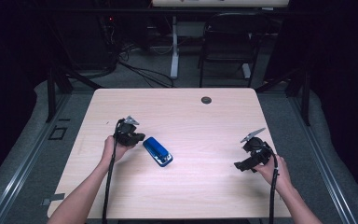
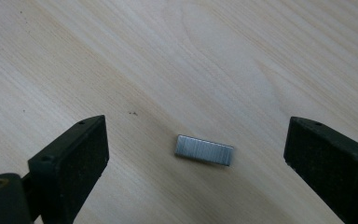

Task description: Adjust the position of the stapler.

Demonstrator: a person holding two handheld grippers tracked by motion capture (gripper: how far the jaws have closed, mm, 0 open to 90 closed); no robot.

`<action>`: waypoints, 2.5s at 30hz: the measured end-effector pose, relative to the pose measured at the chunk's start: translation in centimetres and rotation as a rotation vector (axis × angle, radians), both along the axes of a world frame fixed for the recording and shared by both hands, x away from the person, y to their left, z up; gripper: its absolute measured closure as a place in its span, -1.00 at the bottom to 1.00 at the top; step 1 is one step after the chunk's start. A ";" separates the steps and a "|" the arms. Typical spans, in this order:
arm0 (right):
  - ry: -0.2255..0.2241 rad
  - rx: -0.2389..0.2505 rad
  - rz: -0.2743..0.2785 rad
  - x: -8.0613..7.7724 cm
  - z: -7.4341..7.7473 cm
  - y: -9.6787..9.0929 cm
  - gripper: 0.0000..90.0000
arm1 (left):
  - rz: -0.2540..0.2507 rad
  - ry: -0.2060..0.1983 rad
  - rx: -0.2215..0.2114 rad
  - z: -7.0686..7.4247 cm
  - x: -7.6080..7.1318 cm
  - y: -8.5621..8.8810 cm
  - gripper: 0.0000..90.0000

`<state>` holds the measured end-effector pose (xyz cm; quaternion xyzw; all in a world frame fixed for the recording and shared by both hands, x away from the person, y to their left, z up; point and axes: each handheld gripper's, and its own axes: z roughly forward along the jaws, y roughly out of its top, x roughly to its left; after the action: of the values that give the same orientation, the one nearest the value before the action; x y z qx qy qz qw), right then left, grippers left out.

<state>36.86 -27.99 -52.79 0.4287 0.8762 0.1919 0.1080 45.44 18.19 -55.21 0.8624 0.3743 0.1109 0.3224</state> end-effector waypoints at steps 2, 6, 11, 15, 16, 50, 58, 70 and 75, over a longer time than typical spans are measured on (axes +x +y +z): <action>0.004 -0.014 0.005 0.0 0.0 0.0 -0.86 | -0.008 0.000 0.002 -0.1 0.2 -0.4 0.92; 0.000 -0.011 0.009 0.0 0.0 0.0 -0.86 | -0.016 -0.002 0.020 -0.4 0.5 -0.9 0.93; 0.002 -0.023 0.009 0.0 -0.1 -0.1 -0.83 | -0.015 0.014 0.019 -0.7 0.7 -0.8 1.00; 0.003 -0.017 0.012 0.0 0.0 -0.1 -0.83 | -0.016 0.027 0.008 -0.7 0.7 -0.7 1.00; -0.001 -0.023 0.016 0.0 0.0 0.0 -0.83 | -0.018 0.029 0.008 -0.7 0.7 -0.7 1.00; 0.013 -0.020 0.029 -0.1 -0.2 0.1 -0.84 | -0.106 0.128 0.022 -0.2 -0.5 -0.7 1.00; 0.011 -0.022 0.036 -0.2 -0.3 0.2 -0.83 | -0.127 0.149 0.030 -0.1 -0.9 -0.7 1.00; 0.022 -0.033 0.039 -0.2 -0.2 0.2 -0.83 | -0.149 0.161 0.045 0.0 -1.7 -0.8 1.00; 0.023 -0.032 0.039 -0.2 -0.2 0.2 -0.83 | -0.139 0.166 0.060 0.1 -2.1 -1.0 1.00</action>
<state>36.64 -27.81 -52.96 0.4120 0.8885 0.1748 0.1013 43.32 17.23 -55.09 0.9017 0.3357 0.0278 0.2712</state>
